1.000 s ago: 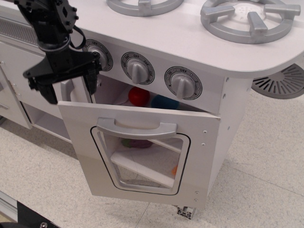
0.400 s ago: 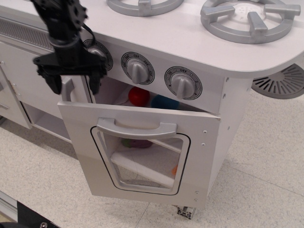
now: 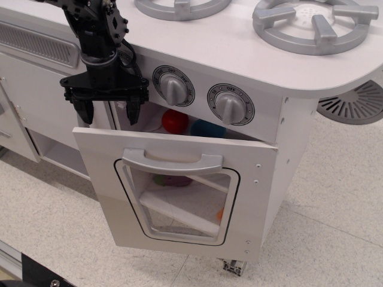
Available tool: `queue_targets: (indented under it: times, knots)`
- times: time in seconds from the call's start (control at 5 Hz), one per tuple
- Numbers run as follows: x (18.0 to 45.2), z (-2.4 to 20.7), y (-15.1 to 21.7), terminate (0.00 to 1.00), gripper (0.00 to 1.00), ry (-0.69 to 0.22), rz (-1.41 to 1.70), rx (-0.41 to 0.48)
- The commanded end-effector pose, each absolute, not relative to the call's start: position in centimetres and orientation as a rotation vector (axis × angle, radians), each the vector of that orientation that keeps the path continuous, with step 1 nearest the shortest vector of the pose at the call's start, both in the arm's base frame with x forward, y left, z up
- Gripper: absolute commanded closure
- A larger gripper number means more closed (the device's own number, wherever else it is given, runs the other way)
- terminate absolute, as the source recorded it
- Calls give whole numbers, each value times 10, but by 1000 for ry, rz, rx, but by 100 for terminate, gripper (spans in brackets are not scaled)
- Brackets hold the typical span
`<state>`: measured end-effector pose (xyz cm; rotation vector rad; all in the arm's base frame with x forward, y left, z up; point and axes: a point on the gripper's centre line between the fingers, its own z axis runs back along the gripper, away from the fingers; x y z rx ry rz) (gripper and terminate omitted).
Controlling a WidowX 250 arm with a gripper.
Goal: Open oven
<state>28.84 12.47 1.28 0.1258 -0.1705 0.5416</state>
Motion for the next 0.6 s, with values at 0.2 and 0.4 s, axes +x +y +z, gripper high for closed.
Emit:
queue_targets:
  times: [0.2, 0.4]
  knots:
    - [228, 17, 108, 0, 0, -104, 414, 83]
    - [204, 18, 98, 0, 0, -65, 427, 38]
